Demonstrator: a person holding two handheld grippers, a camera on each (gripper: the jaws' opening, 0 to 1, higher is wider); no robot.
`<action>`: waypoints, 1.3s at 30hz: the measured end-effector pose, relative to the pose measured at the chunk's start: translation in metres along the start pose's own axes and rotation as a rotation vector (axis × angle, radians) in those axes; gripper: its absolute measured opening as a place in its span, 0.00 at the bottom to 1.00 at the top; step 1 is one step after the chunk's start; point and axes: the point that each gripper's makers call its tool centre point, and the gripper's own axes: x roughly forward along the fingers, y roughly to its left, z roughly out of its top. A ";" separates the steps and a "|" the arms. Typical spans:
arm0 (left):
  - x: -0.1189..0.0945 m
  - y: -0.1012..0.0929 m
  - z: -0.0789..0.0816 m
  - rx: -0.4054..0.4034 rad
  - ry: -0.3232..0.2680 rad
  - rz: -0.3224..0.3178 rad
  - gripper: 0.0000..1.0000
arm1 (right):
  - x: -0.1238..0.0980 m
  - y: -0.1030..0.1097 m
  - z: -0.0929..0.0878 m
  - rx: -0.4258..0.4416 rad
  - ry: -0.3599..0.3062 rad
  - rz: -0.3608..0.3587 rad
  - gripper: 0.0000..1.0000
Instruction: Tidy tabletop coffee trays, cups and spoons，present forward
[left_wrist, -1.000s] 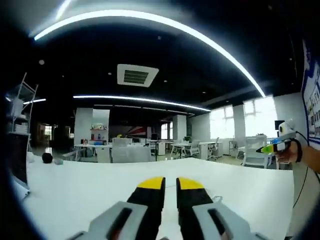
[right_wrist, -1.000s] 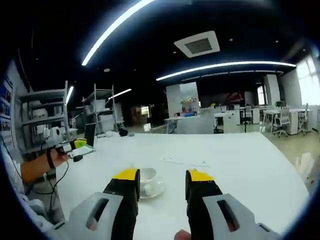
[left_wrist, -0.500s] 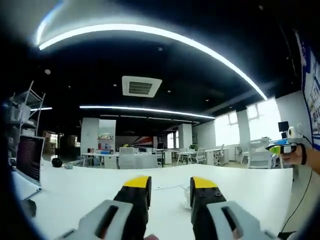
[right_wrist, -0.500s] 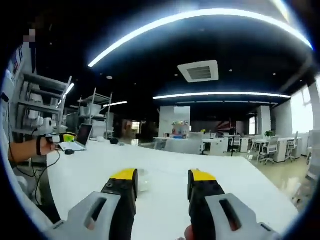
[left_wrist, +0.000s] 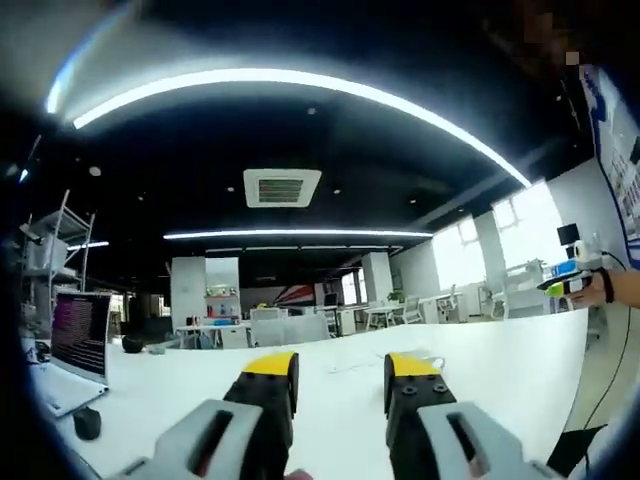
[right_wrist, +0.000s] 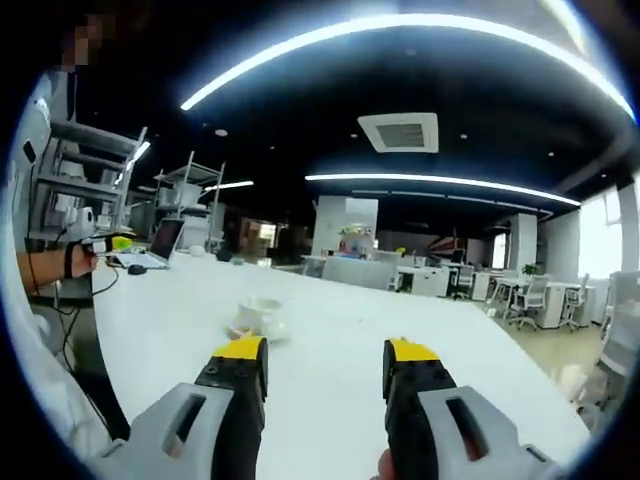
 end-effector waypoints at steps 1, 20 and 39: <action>-0.001 0.001 -0.004 -0.002 0.006 -0.001 0.36 | 0.002 0.001 -0.003 0.001 0.002 0.018 0.48; -0.004 0.029 -0.011 -0.003 0.013 0.054 0.33 | 0.026 -0.008 -0.018 0.061 -0.005 0.044 0.47; -0.002 0.031 -0.005 -0.010 0.021 0.066 0.33 | 0.046 0.007 -0.029 0.122 0.009 0.062 0.46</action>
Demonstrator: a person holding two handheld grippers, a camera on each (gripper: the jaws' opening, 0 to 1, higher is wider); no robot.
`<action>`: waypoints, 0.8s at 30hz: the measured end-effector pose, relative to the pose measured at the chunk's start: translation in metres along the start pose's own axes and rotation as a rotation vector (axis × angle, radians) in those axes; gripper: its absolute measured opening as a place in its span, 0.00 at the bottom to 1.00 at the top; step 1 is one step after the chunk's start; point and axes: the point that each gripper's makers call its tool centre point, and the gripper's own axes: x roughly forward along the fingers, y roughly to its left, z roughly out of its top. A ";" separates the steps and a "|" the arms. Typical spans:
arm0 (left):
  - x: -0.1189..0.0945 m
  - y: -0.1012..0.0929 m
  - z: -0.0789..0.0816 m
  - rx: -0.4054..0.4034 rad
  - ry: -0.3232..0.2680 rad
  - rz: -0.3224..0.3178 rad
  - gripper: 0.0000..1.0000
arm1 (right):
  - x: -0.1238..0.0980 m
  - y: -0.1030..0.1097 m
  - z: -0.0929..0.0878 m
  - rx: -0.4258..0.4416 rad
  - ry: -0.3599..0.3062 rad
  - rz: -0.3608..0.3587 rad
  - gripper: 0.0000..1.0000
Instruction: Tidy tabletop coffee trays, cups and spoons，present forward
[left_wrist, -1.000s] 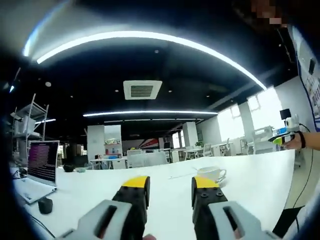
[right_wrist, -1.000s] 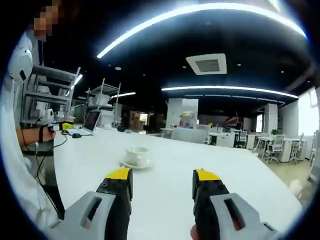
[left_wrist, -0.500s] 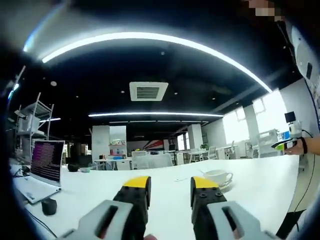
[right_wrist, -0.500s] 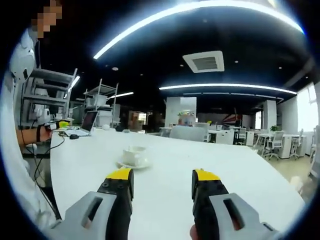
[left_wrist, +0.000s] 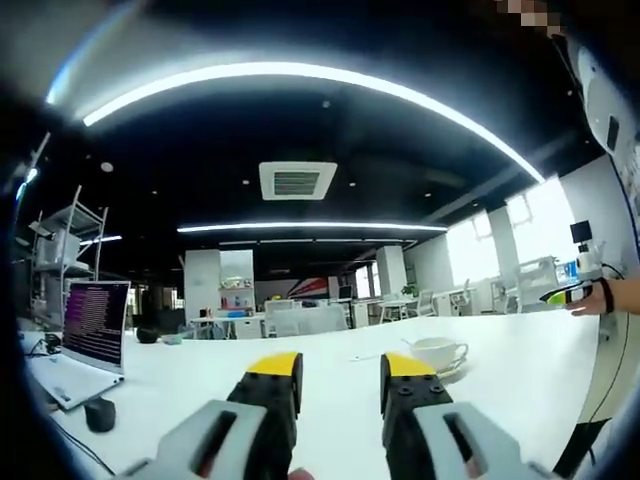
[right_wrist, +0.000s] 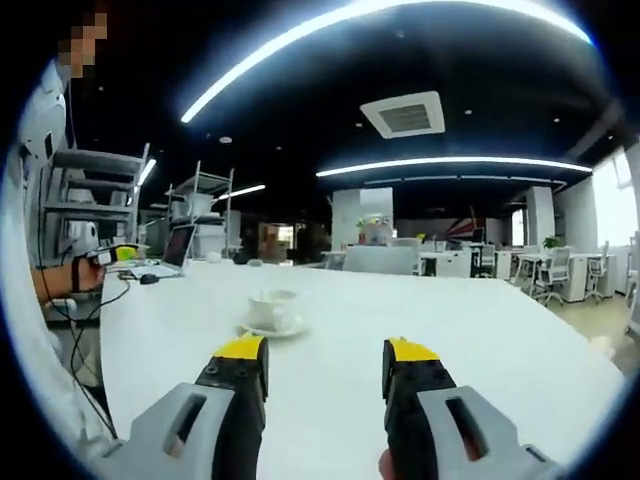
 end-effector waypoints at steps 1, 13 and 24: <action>0.000 0.000 0.001 -0.006 -0.004 -0.001 0.33 | 0.000 0.000 0.001 0.002 -0.001 -0.001 0.46; 0.006 -0.001 -0.005 0.012 0.022 -0.028 0.32 | -0.004 -0.005 0.003 -0.003 0.006 -0.005 0.46; 0.007 -0.001 -0.013 0.011 0.045 -0.031 0.32 | -0.008 -0.008 -0.001 0.000 0.016 -0.017 0.45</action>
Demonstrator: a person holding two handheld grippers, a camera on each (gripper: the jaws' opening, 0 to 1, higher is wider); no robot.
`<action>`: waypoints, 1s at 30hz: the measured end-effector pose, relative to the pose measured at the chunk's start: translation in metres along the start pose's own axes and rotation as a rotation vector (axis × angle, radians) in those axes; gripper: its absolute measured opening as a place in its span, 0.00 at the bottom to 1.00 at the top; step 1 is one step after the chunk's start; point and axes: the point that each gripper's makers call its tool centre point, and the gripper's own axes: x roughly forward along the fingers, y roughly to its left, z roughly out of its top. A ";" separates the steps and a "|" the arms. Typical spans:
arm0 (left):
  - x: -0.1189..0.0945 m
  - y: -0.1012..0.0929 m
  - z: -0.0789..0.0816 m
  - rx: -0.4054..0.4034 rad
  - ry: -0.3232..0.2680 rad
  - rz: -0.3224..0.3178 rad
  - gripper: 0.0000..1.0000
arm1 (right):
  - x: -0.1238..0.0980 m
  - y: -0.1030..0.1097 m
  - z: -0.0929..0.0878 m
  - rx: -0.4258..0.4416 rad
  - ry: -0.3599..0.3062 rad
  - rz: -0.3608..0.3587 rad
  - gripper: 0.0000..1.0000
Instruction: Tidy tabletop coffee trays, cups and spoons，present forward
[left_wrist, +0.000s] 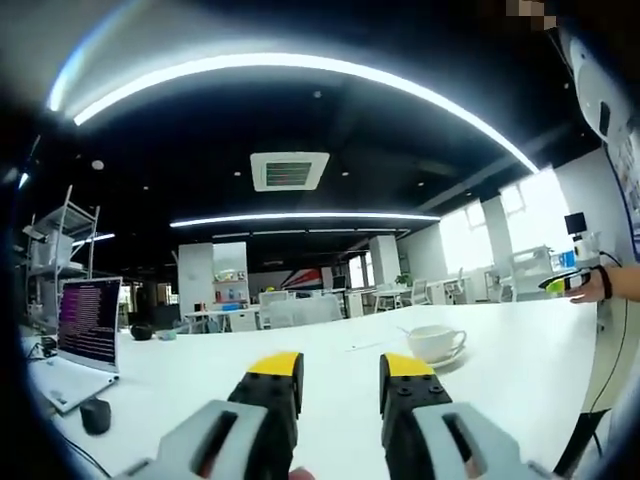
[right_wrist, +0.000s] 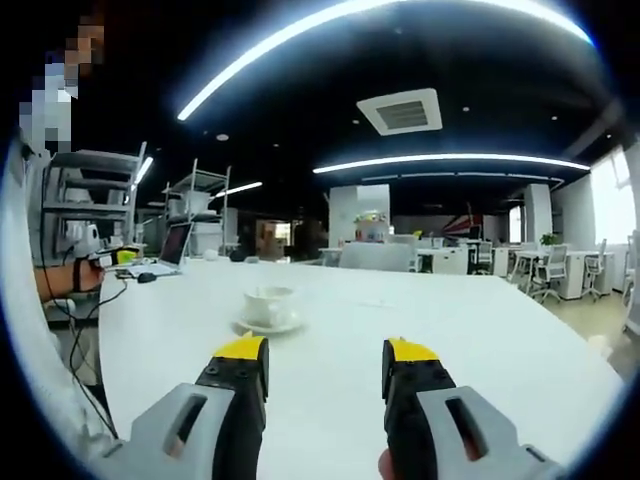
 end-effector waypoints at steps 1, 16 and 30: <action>0.000 0.000 0.000 0.000 0.000 0.001 0.32 | 0.000 -0.001 0.000 0.002 0.000 0.000 0.46; -0.001 -0.008 -0.024 -0.004 0.055 -0.036 0.32 | 0.002 0.010 -0.009 -0.024 0.037 0.053 0.46; -0.004 -0.010 -0.029 -0.006 0.084 -0.043 0.32 | 0.000 0.009 -0.009 -0.020 0.023 0.050 0.45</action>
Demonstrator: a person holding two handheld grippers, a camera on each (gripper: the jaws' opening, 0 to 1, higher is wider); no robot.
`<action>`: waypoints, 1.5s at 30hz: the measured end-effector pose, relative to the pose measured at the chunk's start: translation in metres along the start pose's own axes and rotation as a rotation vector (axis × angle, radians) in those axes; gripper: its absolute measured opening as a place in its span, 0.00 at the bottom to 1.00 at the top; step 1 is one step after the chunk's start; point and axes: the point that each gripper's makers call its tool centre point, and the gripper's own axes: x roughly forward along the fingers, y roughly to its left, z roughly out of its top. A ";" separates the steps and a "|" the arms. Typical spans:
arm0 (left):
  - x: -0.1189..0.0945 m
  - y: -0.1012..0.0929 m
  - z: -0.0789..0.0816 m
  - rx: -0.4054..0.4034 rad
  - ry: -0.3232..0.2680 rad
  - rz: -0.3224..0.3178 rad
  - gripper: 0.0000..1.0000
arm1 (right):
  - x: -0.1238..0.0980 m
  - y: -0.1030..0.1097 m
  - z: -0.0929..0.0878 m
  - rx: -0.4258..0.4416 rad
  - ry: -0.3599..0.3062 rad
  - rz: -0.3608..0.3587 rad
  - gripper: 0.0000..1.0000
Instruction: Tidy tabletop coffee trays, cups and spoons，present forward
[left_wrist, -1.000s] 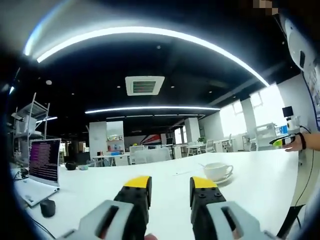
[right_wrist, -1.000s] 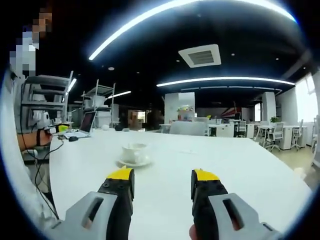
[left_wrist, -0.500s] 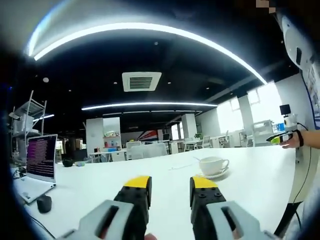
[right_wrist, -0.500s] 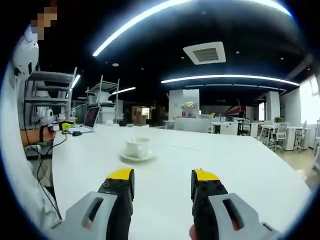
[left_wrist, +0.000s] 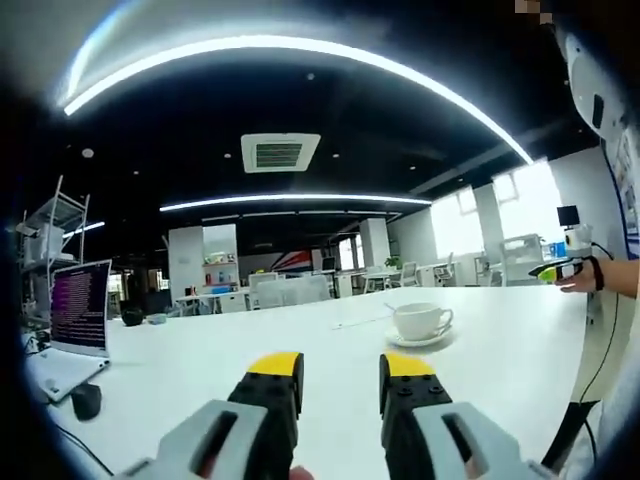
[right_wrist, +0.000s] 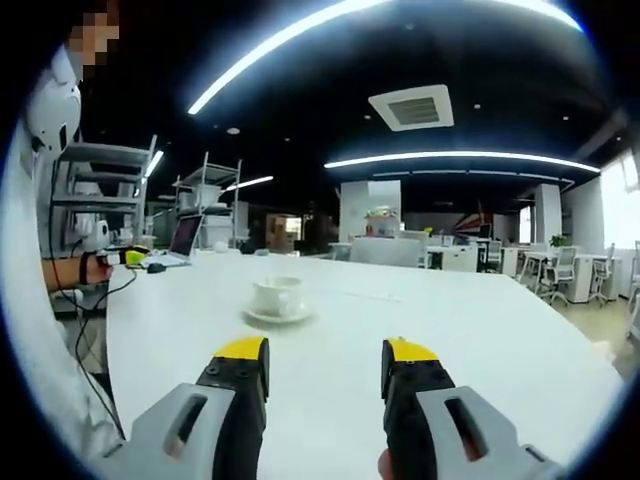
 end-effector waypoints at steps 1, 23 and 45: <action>0.000 0.000 0.000 0.000 0.001 -0.001 0.32 | 0.000 0.000 -0.001 0.001 0.000 0.001 0.45; -0.004 0.001 0.001 -0.010 -0.008 0.011 0.32 | -0.004 -0.001 -0.004 0.004 -0.004 -0.004 0.45; -0.003 0.001 0.001 -0.019 -0.009 0.015 0.31 | -0.005 0.000 -0.006 0.015 -0.007 -0.012 0.44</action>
